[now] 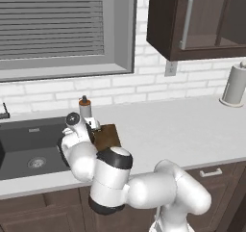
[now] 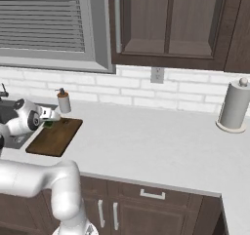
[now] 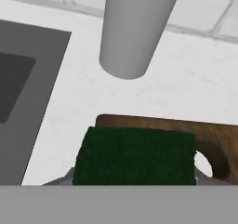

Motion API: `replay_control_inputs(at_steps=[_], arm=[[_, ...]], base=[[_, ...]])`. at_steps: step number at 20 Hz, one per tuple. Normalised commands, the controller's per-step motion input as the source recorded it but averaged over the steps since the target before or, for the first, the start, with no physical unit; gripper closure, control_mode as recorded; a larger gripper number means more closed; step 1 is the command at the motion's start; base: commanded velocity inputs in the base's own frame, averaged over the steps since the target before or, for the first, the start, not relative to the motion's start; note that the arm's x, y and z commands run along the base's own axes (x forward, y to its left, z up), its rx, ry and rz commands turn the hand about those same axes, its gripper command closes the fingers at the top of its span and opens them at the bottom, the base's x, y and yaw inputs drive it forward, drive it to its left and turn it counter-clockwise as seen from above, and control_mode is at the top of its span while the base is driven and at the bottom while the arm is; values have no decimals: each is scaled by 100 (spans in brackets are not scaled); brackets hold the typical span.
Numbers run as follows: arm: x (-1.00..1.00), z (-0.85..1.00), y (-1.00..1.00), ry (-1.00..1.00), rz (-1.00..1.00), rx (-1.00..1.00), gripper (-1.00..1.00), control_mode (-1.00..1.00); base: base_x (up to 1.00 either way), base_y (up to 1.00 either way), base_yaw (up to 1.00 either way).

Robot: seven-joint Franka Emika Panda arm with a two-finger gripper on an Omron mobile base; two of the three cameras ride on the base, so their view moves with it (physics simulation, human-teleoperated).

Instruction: Pick up the sponge from the counter and clean the cutting board by briefly scrubbing or pressing down on the cutting board. Once finished, release the sponge.

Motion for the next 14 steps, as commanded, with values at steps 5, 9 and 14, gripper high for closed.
replay_control_inputs(at_steps=[5, 9, 14], arm=[[15, -24, -22, -14, 0, 0, 100, -100], [21, -27, -36, -9, 0, 0, 100, -100], [26, -29, -52, -2, 0, 0, 100, -100]], base=[[0, 0, 0], [0, 0, 0], [0, 0, 0]])
